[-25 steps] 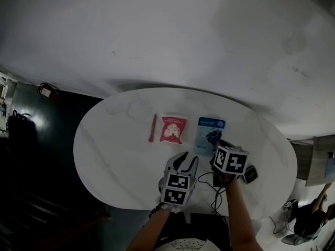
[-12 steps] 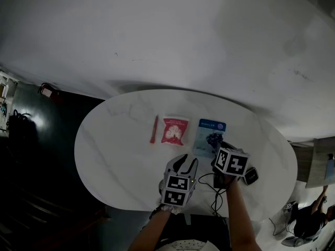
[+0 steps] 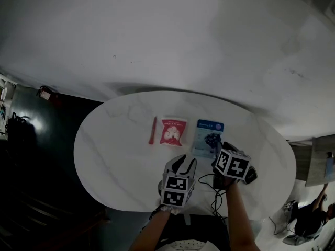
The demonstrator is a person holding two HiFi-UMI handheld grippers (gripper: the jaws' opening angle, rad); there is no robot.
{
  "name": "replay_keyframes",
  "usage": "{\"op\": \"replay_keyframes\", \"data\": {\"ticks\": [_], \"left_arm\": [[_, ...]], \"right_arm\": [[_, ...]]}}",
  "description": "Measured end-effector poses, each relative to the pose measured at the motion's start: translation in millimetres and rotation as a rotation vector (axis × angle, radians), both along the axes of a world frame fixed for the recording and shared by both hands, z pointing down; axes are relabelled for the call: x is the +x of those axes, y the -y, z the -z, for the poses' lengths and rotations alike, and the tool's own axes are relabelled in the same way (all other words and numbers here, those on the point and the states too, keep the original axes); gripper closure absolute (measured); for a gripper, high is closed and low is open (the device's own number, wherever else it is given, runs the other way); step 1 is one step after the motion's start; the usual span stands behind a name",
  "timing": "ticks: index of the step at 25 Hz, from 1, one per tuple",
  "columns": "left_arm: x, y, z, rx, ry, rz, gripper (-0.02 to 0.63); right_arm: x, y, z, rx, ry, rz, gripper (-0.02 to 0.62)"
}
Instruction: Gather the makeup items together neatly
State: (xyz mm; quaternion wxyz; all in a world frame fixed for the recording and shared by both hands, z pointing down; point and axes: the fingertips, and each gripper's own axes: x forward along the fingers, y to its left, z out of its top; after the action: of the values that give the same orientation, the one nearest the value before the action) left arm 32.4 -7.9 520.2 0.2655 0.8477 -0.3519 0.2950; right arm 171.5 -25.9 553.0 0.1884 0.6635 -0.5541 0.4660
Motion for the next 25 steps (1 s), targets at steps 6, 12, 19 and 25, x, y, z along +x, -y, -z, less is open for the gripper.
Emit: {"op": "replay_keyframes", "data": {"ticks": [6, 12, 19, 25], "left_arm": [[4, -2, 6, 0.009, -0.012, -0.015, 0.43], [11, -8, 10, 0.017, -0.025, -0.033, 0.43], [25, -19, 16, 0.026, -0.041, -0.085, 0.43], [44, -26, 24, 0.037, -0.052, -0.143, 0.43]], "right_arm": [[6, -9, 16, 0.032, -0.002, -0.034, 0.482], [11, -20, 32, 0.071, -0.01, -0.047, 0.482], [21, -44, 39, 0.076, -0.011, -0.089, 0.477], [34, -68, 48, 0.087, -0.015, -0.134, 0.462]]}}
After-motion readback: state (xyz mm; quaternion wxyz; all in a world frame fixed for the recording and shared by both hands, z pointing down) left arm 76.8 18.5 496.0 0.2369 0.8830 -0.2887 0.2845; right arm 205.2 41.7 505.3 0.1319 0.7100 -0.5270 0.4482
